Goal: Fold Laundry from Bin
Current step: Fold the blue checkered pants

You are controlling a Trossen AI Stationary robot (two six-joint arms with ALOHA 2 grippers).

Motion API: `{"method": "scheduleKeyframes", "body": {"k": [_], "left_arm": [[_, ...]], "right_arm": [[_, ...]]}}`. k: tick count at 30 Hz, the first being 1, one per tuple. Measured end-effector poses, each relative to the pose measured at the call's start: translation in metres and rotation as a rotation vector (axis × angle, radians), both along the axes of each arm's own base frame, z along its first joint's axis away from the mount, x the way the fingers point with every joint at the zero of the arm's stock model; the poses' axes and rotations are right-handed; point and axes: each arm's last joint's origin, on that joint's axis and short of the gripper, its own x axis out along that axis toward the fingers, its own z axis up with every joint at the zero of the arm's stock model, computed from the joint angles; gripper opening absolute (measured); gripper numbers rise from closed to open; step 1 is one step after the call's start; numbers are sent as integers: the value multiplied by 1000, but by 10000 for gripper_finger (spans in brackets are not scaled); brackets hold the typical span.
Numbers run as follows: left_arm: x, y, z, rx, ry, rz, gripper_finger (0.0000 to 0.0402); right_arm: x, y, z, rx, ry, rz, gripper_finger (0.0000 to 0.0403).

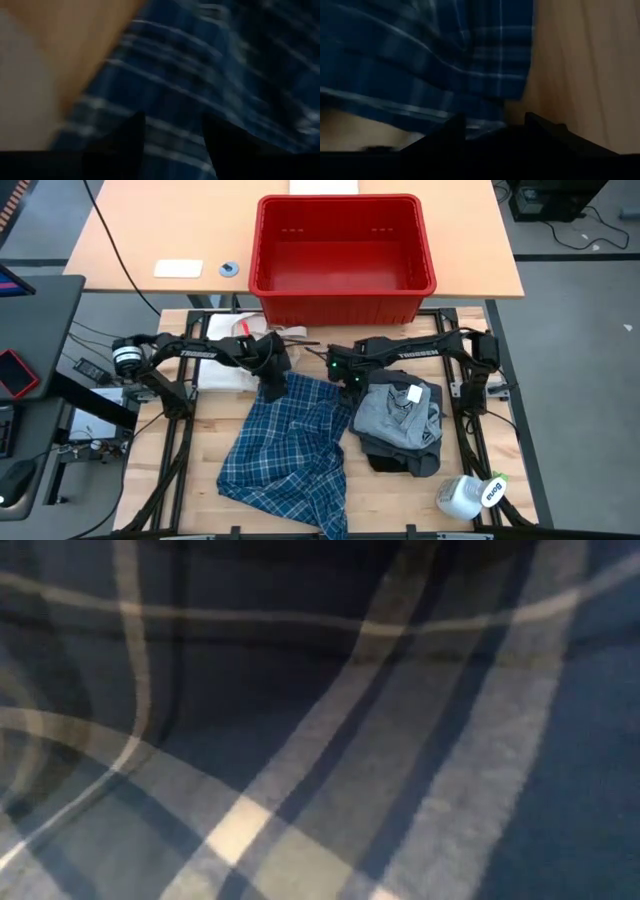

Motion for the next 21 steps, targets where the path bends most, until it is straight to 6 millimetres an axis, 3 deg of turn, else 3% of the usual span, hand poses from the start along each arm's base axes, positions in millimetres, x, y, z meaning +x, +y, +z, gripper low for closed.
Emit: {"method": "scheduleKeyframes", "body": {"k": [3,11,15,21], "left_arm": [[2,-3,-4,-36,-6,-52,198],[0,-3,-8,109,82,2,198],[-1,-2,-8,113,104,54,198],[-3,-3,-9,75,139,106,198]], "right_arm": [[-3,-8,-13,-39,-18,47,211],[-7,-31,-28,-36,-121,36,212],[-1,-27,-26,-22,-186,63,213],[7,-5,-30,-75,-255,115,213]]}}
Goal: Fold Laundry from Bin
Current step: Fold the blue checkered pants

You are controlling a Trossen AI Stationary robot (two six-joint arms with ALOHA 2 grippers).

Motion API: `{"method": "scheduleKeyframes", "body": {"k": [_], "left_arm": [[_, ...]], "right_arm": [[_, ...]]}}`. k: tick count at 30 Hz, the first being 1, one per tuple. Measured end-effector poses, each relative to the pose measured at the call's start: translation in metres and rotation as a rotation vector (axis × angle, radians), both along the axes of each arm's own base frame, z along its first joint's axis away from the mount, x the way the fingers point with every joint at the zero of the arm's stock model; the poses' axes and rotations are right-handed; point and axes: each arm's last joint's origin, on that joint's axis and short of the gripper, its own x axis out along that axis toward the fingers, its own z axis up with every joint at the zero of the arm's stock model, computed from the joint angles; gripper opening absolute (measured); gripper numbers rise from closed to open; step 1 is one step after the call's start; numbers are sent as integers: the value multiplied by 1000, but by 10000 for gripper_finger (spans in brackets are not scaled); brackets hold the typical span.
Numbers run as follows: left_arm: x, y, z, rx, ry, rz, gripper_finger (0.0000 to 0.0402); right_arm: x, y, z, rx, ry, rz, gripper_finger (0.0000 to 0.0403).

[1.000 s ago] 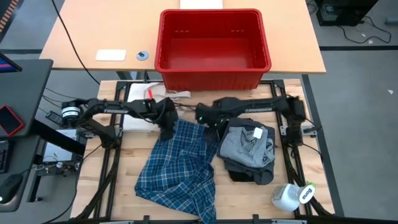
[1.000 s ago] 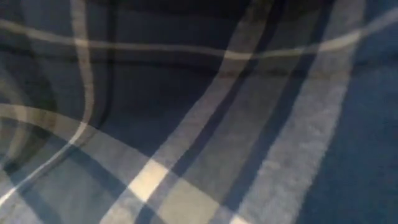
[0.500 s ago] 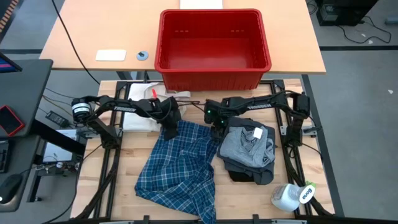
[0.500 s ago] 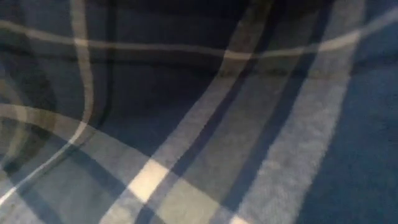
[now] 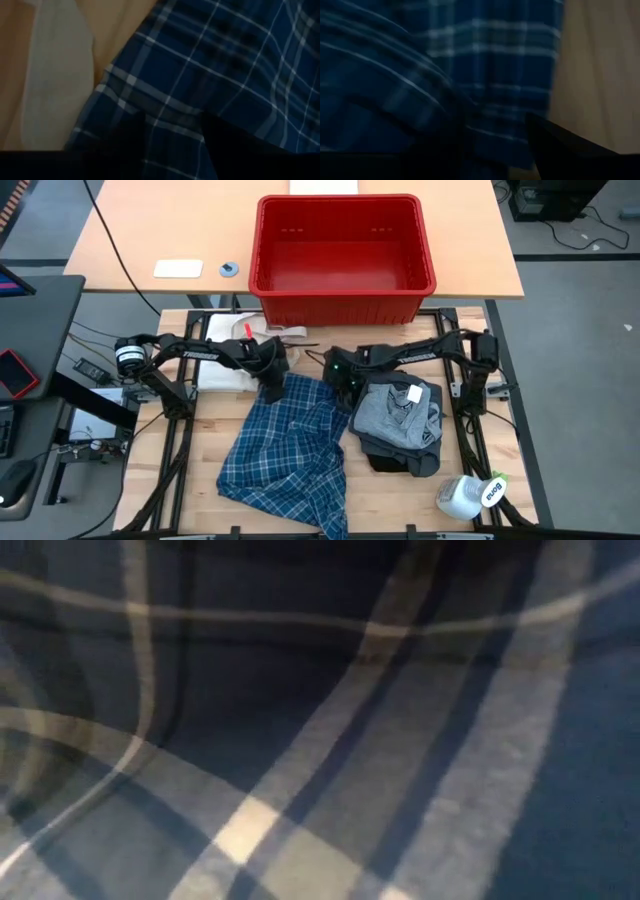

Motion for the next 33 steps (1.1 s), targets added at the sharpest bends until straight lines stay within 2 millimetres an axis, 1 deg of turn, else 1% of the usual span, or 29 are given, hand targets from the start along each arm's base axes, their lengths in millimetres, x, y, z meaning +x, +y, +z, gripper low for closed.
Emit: {"method": "scheduleKeyframes", "body": {"k": [2,8,11,13,14,16,18,19,20,21,24,28,30,33], "left_arm": [[-2,-1,-1,-10,19,4,198],[-6,-3,-3,-31,72,3,198],[-7,-3,-3,-52,83,19,198],[-8,-4,-3,-93,84,37,198],[-8,-5,-3,-117,82,48,198],[-8,-6,-3,-174,71,77,198],[-6,-7,-1,-221,47,106,198],[-6,-7,2,-224,26,113,198],[-4,-8,6,-220,-3,121,198],[-3,-7,11,-205,-41,125,198],[-3,-6,27,-122,-117,161,198],[-13,0,55,54,-195,242,198],[-19,3,67,131,-231,264,198],[-26,6,81,175,-286,268,198]], "right_arm": [[-2,4,-5,-46,14,-8,213],[-12,8,-21,-49,49,-8,212],[-16,9,-27,-65,44,21,199],[-17,10,-29,-111,48,36,177],[-18,10,-30,-144,53,39,160],[-17,9,-29,-192,52,50,117],[-16,5,-27,-211,45,56,64],[-14,2,-25,-216,39,54,36],[-13,-1,-23,-222,32,50,19],[-12,-5,-20,-231,25,45,13],[-7,-18,-9,-288,35,-13,16],[0,-39,11,-402,16,-128,6],[1,-50,15,-429,-3,-183,11],[-3,-64,15,-405,-12,-244,29]]}}
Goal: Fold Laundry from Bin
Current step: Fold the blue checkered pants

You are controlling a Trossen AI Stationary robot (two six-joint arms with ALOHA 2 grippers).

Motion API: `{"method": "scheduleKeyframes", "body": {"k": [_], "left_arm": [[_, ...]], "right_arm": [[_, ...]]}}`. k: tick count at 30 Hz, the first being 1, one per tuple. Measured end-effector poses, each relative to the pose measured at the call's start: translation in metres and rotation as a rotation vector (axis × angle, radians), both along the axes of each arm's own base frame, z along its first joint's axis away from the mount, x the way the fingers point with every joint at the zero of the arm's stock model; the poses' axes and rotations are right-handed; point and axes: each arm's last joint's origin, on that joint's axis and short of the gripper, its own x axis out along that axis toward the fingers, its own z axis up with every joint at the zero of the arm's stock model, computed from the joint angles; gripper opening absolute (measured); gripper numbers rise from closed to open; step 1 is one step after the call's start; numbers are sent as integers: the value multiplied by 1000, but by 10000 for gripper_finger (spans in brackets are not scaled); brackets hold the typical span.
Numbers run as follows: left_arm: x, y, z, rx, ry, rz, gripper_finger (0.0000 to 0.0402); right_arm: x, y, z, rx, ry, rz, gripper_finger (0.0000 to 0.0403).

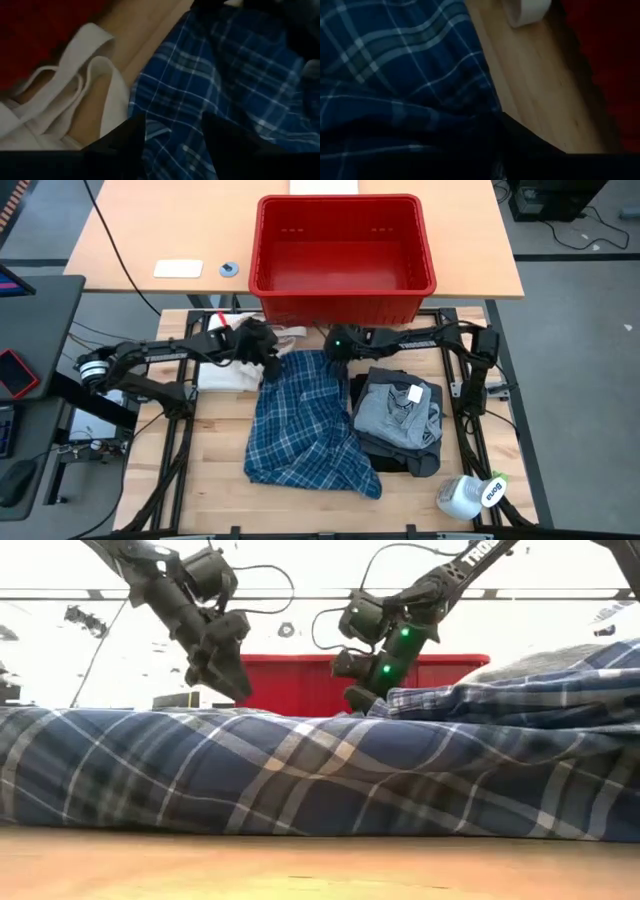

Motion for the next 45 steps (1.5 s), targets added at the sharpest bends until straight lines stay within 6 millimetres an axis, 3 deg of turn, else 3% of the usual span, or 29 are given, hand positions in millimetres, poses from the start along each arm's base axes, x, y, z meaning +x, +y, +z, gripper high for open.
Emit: {"method": "scheduleKeyframes", "body": {"k": [3,7,13,18,23,27,31,34,37,42,45], "left_arm": [[-4,-3,8,-42,-53,-32,198],[1,-20,11,-146,-104,-153,198],[18,-65,10,-200,-134,-303,198],[45,-93,5,-247,-238,-333,198],[81,-109,-7,-309,-195,-338,198],[110,-121,-13,-304,-175,-377,198],[127,-127,-17,-338,-98,-371,197],[128,-132,-6,-308,-64,-360,187],[115,-147,13,-173,-19,-345,172],[74,-172,48,28,15,-342,154],[48,-183,68,34,1,-373,152]], "right_arm": [[-6,-7,1,102,-15,7,56],[-13,-7,11,190,-36,39,108],[-27,4,57,229,-172,18,197],[-37,42,94,308,-265,42,247],[-60,89,123,398,-260,100,262],[-75,130,123,457,-124,201,254],[-74,170,118,582,-75,236,244],[-72,199,111,651,-56,186,236],[-70,227,106,685,-69,141,229],[-62,269,88,656,-105,99,218],[-47,294,79,611,-97,88,213]]}}
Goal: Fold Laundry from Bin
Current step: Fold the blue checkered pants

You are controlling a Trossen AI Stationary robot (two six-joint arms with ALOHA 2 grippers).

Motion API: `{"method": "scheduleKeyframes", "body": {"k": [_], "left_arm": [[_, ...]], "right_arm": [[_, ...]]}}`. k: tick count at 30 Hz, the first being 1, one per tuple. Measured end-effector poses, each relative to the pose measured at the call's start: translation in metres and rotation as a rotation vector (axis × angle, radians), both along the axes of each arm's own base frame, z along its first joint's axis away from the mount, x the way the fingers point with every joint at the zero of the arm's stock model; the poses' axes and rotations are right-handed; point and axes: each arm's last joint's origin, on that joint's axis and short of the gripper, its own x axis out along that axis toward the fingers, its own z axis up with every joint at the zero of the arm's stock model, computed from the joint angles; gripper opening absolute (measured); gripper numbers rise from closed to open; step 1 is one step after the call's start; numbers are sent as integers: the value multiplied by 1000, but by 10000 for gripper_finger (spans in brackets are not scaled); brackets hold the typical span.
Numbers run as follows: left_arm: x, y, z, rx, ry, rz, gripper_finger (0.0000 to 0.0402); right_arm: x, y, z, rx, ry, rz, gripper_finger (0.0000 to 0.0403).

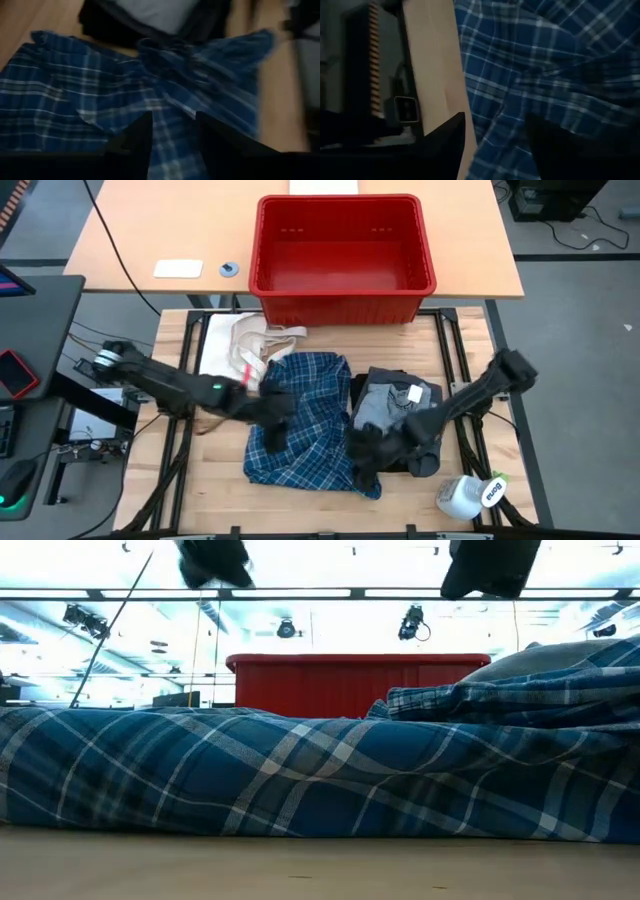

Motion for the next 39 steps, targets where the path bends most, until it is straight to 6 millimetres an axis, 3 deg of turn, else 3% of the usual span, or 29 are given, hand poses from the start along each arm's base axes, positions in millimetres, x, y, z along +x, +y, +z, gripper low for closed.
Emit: {"method": "scheduleKeyframes", "body": {"k": [5,12,21,29,33,39], "left_arm": [[-39,-13,32,-82,-83,-44,152],[-71,-18,53,-153,-149,-59,152],[-84,-24,53,-180,-107,-67,152],[-84,-23,52,-178,-104,-62,152],[-84,-24,52,-185,-101,-58,152],[-86,-23,50,-173,-75,-55,152]], "right_arm": [[36,34,-11,-150,84,-55,210],[68,56,-47,-301,194,-214,219],[70,57,-75,-341,283,-314,274],[69,56,-112,-372,356,-264,297],[70,56,-116,-368,358,-297,256],[68,55,-100,-313,359,-279,135]]}}
